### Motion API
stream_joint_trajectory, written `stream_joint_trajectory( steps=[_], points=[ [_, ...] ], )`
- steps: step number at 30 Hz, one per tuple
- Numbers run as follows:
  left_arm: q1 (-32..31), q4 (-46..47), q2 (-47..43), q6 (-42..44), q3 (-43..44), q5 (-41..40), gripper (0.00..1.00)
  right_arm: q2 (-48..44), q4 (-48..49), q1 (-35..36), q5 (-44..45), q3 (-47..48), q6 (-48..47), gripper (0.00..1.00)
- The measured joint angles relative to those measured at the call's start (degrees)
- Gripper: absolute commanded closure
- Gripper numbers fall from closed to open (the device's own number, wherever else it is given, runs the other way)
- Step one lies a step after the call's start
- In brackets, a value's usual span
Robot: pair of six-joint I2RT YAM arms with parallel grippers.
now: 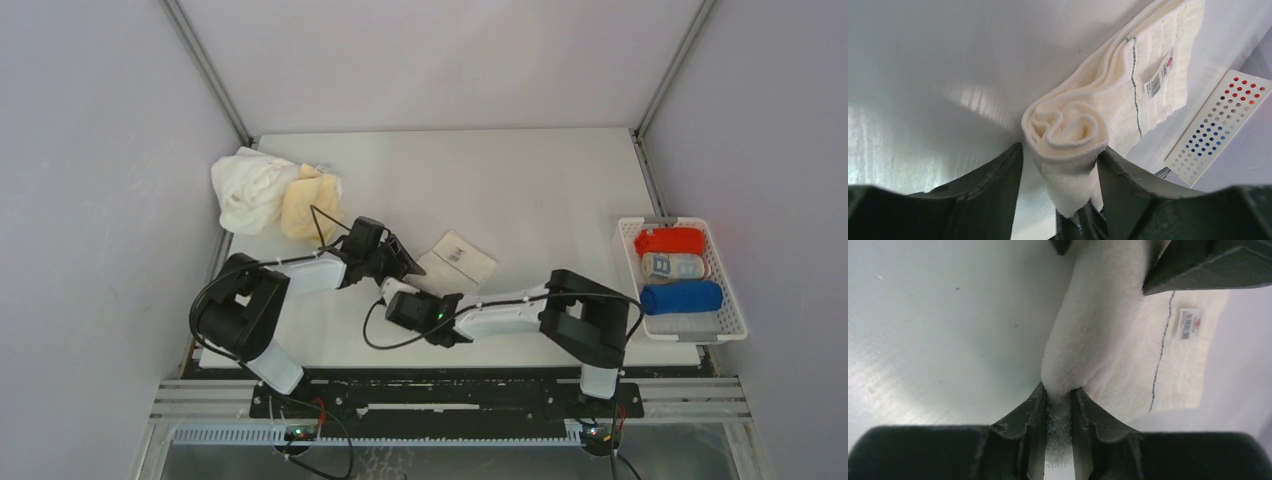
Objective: Roll the towels
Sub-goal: Roll the towel at the center of the board.
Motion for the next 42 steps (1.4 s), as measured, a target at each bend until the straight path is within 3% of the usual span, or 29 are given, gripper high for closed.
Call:
stream_joint_trajectory(
  steps=[9,16,22,27,35,42],
  points=[
    [1.4,-1.0,-8.2,-0.8,-3.9,-2.1,0.18,-8.3,5.2,-21.0,-39.4,-3.8,4.2,0.89],
    [2.3,3.6,-13.6,-2.2,-6.1,-2.5,0.16,-8.0,17.2,-33.8,-67.7,-10.7,12.2,0.87],
    [2.0,9.6,-11.6,-4.8,-8.7,-1.0,0.15,-0.1,33.6,-43.1,-89.2,-15.9,26.2,0.85],
    [0.1,11.7,-8.0,-6.1,-8.7,-0.1,0.16,6.6,44.9,-46.7,-98.6,-17.4,36.3,0.84],
    [-0.9,12.6,-3.5,-6.8,-7.4,0.2,0.23,10.8,51.2,-48.0,-103.4,-17.4,43.0,0.82],
    [-0.9,12.6,1.1,-6.8,-3.6,-0.4,0.48,11.5,50.5,-48.5,-104.1,-17.2,44.2,0.75]
  ],
)
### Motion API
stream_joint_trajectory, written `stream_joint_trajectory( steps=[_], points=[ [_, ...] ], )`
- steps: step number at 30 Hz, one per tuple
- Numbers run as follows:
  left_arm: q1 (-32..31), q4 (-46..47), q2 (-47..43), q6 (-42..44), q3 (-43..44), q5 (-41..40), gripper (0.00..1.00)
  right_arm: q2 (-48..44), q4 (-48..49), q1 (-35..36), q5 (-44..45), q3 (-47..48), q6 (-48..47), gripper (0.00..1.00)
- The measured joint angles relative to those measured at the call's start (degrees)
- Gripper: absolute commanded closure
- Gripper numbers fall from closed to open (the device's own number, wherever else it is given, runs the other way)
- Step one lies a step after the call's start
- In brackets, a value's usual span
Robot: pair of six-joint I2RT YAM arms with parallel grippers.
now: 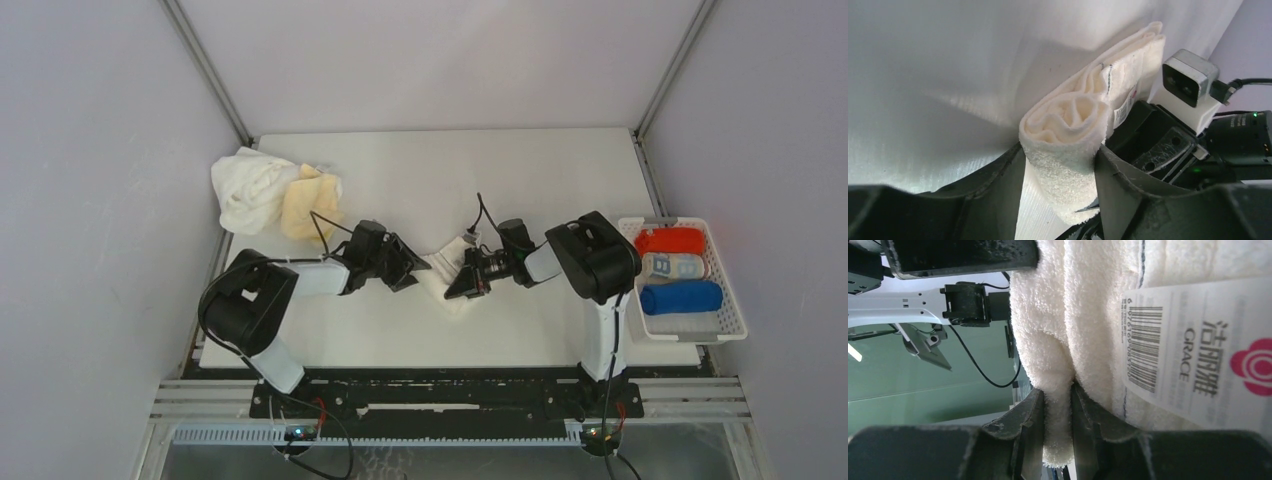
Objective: Roll the towels
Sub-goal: Roll the towel at the center of the board.
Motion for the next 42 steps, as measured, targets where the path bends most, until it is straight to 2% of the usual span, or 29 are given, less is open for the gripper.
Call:
stream_joint_trajectory(
  steps=[2,5,11,16,21,26,30,37,42],
  points=[
    [0.0,-0.2,0.8,0.3,0.3,-0.1,0.56,-1.0,-2.5,0.2,0.9,0.3,-0.8,0.73],
    [-0.2,-0.7,1.2,0.3,0.5,-0.4,0.63,-4.3,-7.7,1.1,4.4,0.4,-3.7,0.65],
    [-0.5,-2.6,1.2,0.8,1.2,-1.3,0.65,-16.0,-24.1,6.3,19.1,1.9,-12.5,0.48],
    [-0.7,-7.9,-1.0,2.6,1.9,-3.6,0.65,-27.1,-37.2,16.1,39.2,5.3,-21.2,0.37],
    [-0.7,-15.8,-5.4,4.9,1.9,-7.4,0.65,-32.9,-44.3,29.5,60.2,9.0,-27.5,0.31],
    [-0.8,-21.7,-9.2,6.2,1.6,-10.1,0.64,-30.7,-47.8,42.2,78.3,12.9,-31.5,0.28],
    [-0.8,-23.9,-9.6,6.4,1.6,-10.6,0.64,-24.3,-49.2,48.5,89.5,16.4,-33.8,0.28],
    [-0.9,-25.3,-9.6,6.8,1.7,-10.7,0.64,-14.6,-51.1,53.7,101.3,18.2,-37.1,0.33],
    [-1.0,-25.4,-9.6,6.8,1.7,-10.7,0.63,-12.5,-52.2,55.0,105.9,18.4,-37.9,0.31]
  ],
)
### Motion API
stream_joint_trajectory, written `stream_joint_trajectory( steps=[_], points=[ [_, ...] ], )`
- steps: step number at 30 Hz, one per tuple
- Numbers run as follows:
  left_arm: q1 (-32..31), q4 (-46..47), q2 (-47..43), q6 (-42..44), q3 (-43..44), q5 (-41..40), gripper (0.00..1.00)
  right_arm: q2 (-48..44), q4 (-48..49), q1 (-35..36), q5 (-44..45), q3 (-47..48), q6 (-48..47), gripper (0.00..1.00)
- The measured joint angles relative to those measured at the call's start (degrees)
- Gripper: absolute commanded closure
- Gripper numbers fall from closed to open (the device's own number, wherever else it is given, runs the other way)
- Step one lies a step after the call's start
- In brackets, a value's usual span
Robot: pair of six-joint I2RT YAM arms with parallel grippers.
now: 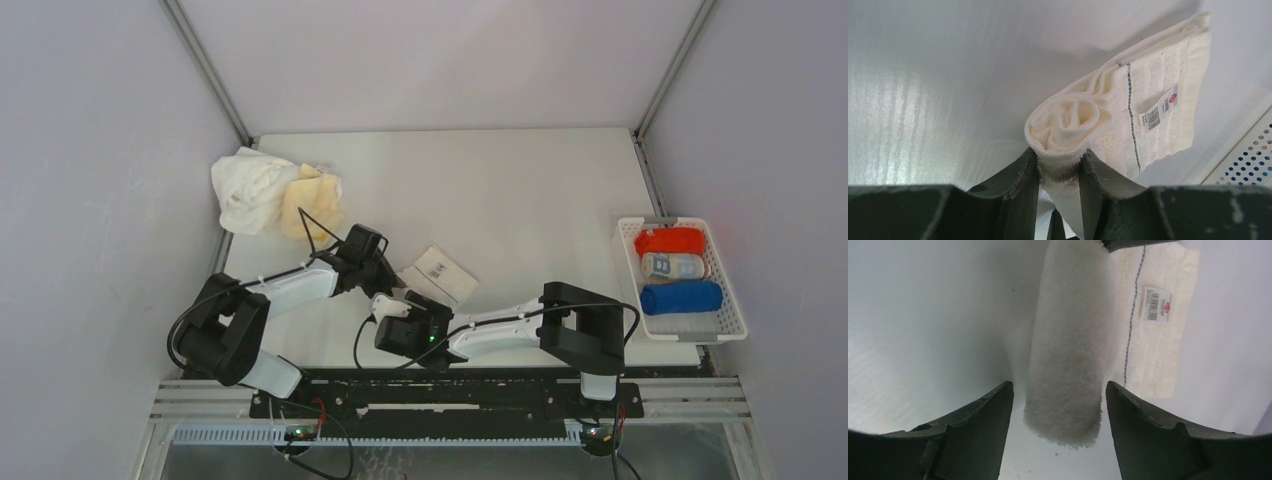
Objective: Roll the towels
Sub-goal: Roll the towel at the center of the board.
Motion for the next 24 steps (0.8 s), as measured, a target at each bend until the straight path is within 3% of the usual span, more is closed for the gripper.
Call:
stream_joint_trajectory(
  steps=[17,24],
  points=[
    [0.0,-0.1,0.0,0.0,0.0,0.0,0.63,-0.9,-1.7,2.8,3.1,1.9,-2.4,0.37],
    [0.0,-0.1,0.2,0.0,0.1,0.1,0.63,2.7,-2.1,2.6,2.6,2.0,-2.8,0.45]
  ],
)
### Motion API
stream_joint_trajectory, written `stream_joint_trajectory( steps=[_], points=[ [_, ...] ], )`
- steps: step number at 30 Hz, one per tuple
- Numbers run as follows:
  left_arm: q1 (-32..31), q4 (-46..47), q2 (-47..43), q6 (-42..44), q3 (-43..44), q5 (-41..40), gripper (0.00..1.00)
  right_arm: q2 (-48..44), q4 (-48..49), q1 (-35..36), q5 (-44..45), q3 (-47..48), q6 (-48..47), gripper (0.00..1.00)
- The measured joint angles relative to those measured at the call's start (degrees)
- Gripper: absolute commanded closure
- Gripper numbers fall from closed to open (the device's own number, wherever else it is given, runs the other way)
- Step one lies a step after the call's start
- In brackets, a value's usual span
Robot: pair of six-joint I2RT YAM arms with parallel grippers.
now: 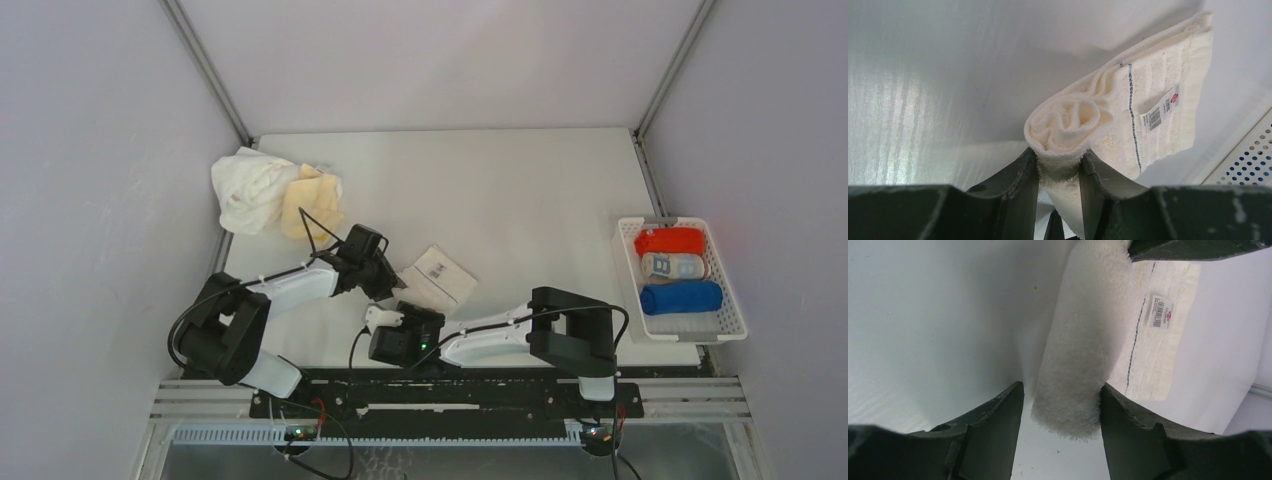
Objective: Roll the towels
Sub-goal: Roll the towel at the center of the board.
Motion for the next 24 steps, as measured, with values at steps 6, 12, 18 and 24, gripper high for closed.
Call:
stream_joint_trajectory(
  steps=[6,12,18,24],
  points=[
    [0.0,-0.4,0.7,0.1,0.6,0.2,0.62,1.2,-0.9,-0.7,-0.5,1.0,-0.5,0.66],
    [0.0,-1.0,0.8,0.8,1.0,0.3,0.43,-0.2,0.2,-3.9,-5.1,0.0,-0.9,0.8],
    [1.1,-0.9,-0.9,0.9,0.8,0.7,0.25,-7.7,5.0,-13.6,-23.8,-5.2,-0.8,0.81],
    [6.8,2.5,-10.4,-0.4,-3.3,2.5,0.15,-10.9,10.2,-26.1,-46.8,-8.9,-0.2,0.81]
  ],
)
